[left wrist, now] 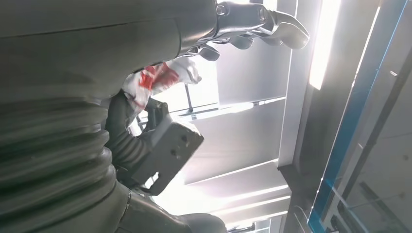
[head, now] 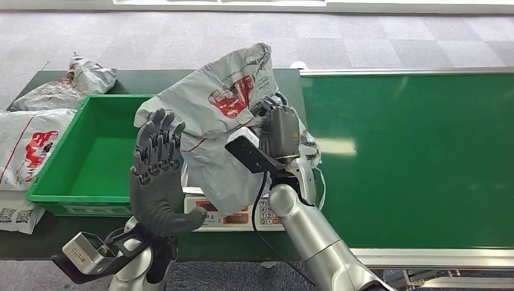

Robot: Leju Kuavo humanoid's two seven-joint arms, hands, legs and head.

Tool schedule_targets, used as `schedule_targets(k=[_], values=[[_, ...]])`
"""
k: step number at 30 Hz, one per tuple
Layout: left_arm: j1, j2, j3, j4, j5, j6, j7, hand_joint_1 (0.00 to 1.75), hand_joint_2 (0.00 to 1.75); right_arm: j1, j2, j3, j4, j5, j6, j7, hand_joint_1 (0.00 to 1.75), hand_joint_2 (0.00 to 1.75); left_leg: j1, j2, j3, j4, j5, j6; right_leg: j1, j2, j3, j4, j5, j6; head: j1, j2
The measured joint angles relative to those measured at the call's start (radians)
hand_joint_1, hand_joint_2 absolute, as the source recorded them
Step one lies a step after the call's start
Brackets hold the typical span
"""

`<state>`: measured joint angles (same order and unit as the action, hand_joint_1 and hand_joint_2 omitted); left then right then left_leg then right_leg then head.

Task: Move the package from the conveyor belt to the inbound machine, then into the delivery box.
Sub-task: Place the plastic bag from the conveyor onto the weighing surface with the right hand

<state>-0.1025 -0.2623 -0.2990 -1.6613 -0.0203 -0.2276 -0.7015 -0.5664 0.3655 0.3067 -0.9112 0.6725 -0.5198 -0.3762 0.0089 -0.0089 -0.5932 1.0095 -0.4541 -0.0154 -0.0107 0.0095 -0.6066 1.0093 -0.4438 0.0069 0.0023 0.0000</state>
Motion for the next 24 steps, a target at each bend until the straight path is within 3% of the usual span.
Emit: schedule_targets(k=[3,24], values=[[0.000,0.001,-0.002,0.006,-0.006,0.000,0.000,0.00,1.75,-0.004,0.000,0.000,0.022,0.020,-0.044,0.019,0.00,0.00,0.000,0.000,0.000,0.000,0.000,0.000,0.000,0.000,0.000,0.000,0.000,0.000,0.000,0.000],[0.001,0.001,-0.003,0.018,-0.013,0.000,0.000,0.00,1.75,-0.004,0.000,-0.003,0.044,0.079,-0.093,0.054,0.00,0.00,0.000,0.000,0.000,0.000,0.000,0.000,0.000,0.000,0.000,0.000,0.000,0.000,0.000,0.000]])
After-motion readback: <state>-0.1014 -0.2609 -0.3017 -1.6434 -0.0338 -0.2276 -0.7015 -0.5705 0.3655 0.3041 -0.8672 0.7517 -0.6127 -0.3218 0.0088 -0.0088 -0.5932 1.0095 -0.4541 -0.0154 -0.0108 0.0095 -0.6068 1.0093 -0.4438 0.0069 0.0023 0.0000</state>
